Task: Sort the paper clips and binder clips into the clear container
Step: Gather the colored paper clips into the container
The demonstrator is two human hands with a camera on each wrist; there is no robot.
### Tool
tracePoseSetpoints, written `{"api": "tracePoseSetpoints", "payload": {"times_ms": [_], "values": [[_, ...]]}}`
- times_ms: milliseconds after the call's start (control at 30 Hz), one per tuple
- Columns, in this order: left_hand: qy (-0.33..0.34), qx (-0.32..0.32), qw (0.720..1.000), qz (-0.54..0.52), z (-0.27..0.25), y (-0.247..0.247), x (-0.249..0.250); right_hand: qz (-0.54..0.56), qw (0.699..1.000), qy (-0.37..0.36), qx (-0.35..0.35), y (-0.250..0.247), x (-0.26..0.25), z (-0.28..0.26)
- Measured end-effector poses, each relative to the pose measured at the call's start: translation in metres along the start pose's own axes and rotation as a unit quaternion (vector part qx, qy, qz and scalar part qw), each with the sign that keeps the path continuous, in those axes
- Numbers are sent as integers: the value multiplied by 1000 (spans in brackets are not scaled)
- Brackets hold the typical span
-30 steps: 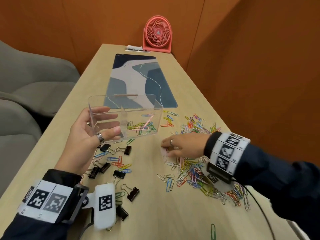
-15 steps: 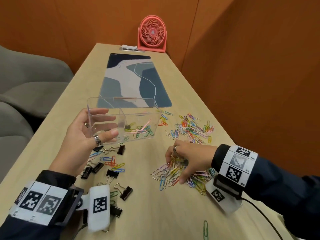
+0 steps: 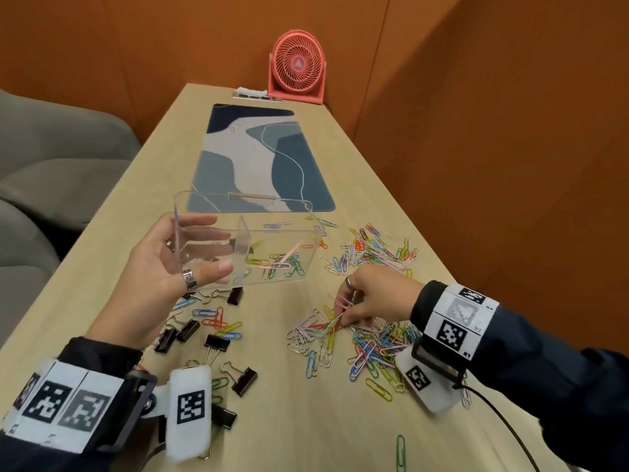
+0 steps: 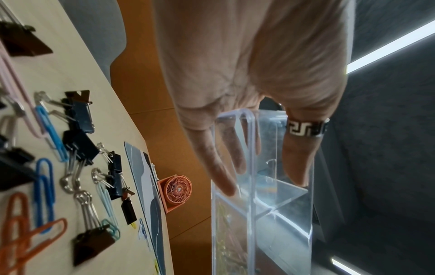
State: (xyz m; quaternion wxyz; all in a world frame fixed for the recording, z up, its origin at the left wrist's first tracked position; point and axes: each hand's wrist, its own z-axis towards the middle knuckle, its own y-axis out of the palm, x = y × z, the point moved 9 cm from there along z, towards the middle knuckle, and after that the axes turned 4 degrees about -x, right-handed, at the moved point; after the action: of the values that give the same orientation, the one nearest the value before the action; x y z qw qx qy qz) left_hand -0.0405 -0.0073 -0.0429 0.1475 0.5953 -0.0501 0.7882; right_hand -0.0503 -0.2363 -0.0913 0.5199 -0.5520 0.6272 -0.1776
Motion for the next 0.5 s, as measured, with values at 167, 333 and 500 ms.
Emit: {"api": "tracePoseSetpoints", "payload": {"times_ms": [167, 333, 500], "values": [[5, -4, 1000, 24, 1, 0, 0, 63, 995, -25, 73, -45, -14, -19], [-5, -21, 999, 44, -1, 5, -2, 66, 982, -81, 158, -103, -55, -36], [-10, -26, 999, 32, -2, 12, -2, 57, 975, -112, 186, -117, -91, -23]]}}
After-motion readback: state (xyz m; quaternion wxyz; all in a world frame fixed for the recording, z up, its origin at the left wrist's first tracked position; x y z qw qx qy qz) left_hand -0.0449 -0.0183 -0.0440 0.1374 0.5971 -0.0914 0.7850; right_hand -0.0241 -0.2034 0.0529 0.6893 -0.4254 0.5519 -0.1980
